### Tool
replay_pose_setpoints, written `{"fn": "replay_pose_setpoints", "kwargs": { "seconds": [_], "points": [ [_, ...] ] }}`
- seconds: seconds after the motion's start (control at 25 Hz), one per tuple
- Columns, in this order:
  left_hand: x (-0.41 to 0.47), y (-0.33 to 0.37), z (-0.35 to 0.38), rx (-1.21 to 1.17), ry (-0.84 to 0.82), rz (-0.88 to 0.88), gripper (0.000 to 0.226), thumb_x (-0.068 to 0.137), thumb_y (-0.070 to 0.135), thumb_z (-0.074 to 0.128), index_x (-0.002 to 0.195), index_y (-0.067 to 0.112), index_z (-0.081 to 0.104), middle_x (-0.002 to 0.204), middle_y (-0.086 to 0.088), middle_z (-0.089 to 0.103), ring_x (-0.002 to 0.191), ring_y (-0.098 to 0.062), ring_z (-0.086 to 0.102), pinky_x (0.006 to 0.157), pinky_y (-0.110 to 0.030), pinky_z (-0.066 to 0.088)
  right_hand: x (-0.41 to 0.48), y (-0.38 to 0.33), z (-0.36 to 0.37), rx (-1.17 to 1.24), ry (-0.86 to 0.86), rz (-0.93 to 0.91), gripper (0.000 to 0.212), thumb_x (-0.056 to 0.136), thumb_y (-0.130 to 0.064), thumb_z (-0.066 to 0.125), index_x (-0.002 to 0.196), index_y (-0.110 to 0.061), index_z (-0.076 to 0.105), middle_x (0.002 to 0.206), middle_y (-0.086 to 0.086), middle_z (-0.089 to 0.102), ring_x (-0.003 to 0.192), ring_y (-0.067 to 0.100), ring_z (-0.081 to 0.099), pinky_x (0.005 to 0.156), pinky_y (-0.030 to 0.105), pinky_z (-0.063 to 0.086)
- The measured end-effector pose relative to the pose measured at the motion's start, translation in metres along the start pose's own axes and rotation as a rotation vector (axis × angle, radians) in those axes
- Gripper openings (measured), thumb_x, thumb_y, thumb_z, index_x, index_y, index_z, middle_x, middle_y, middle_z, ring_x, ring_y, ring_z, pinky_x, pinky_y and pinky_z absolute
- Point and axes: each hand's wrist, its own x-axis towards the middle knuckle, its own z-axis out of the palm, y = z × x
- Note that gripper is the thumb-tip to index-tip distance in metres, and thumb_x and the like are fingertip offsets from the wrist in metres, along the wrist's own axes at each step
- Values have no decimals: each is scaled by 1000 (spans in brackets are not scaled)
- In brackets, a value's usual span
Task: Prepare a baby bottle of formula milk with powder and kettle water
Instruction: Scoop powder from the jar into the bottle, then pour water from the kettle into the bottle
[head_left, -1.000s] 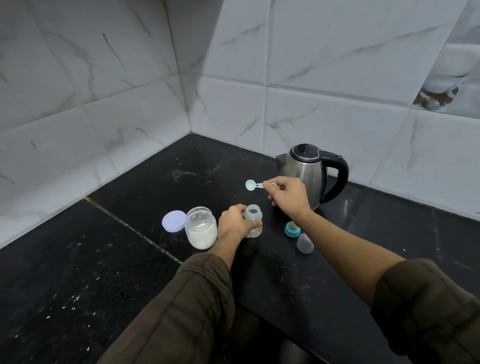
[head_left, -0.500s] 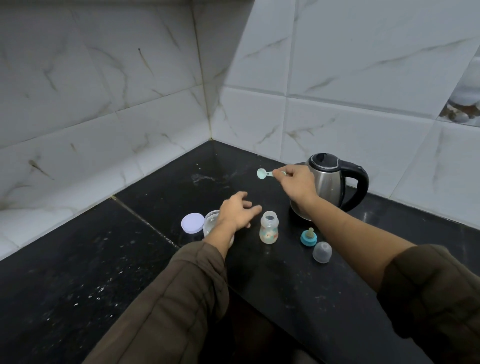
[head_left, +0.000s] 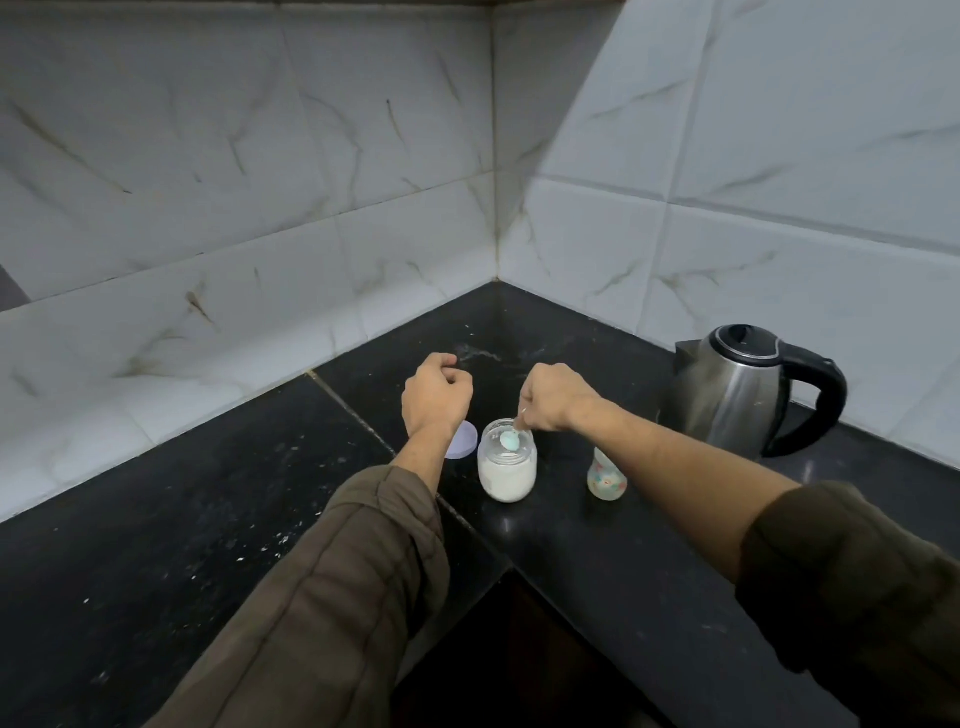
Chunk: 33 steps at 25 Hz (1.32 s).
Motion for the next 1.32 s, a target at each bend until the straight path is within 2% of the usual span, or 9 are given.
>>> {"fn": "replay_pose_setpoints", "kwargs": {
  "seconds": [0.08,0.2,0.32,0.52,0.72,0.92,1.12,1.2,1.32],
  "points": [
    [1,-10,-1,24,-21,-18,36,91,24,53,125,27,64,90,7,75,81,-20,73,77,-29,51,6,-8,11,-41,-16,-8,18,84,-21,82,70,-22,71,96,6,77,91,26,73,84,38,62],
    [6,-14,0,51,-56,-22,38,90,27,51,126,28,64,92,7,75,85,-20,73,84,-34,56,14,-14,22,-58,-40,-5,8,84,-24,82,81,-19,77,95,6,76,90,26,73,83,39,63],
    [10,-11,-1,76,-53,26,37,93,27,51,128,26,64,100,4,76,90,-21,72,87,-36,56,19,-9,22,-36,-14,44,13,84,-29,82,89,-17,80,95,6,76,89,25,72,82,38,62],
    [10,12,18,81,-124,216,32,99,24,50,128,23,65,112,3,74,104,-21,68,94,-36,54,20,19,-8,141,259,156,16,94,-33,74,84,-21,78,97,4,78,93,26,72,78,35,58],
    [-12,51,67,67,-434,319,37,97,18,51,131,24,64,114,8,73,114,-19,64,102,-33,48,-1,61,-33,232,481,311,31,93,-35,73,65,-28,63,84,0,74,91,25,70,77,33,55],
    [-32,67,96,281,-718,325,61,87,17,67,146,21,52,137,1,64,127,-23,58,107,-37,47,-37,99,-45,298,595,501,16,94,-32,69,82,-23,76,96,6,78,96,26,70,82,33,55],
    [-47,69,124,398,-861,263,98,72,37,89,154,17,39,150,-7,52,136,-29,51,107,-41,46,-68,125,-49,331,669,596,18,95,-25,62,89,-22,78,93,6,76,92,26,69,77,35,54],
    [-53,67,133,415,-883,221,107,66,41,94,154,17,39,150,-7,51,137,-30,50,107,-43,47,-76,138,-56,325,737,620,21,93,-21,57,93,-20,79,101,7,75,96,29,69,76,34,54],
    [-62,63,144,473,-863,192,102,66,36,95,151,18,42,146,-7,53,133,-30,52,103,-40,49,-83,164,-67,312,791,694,41,91,-21,55,129,-24,71,134,10,60,121,34,59,100,43,50]
  ]
}}
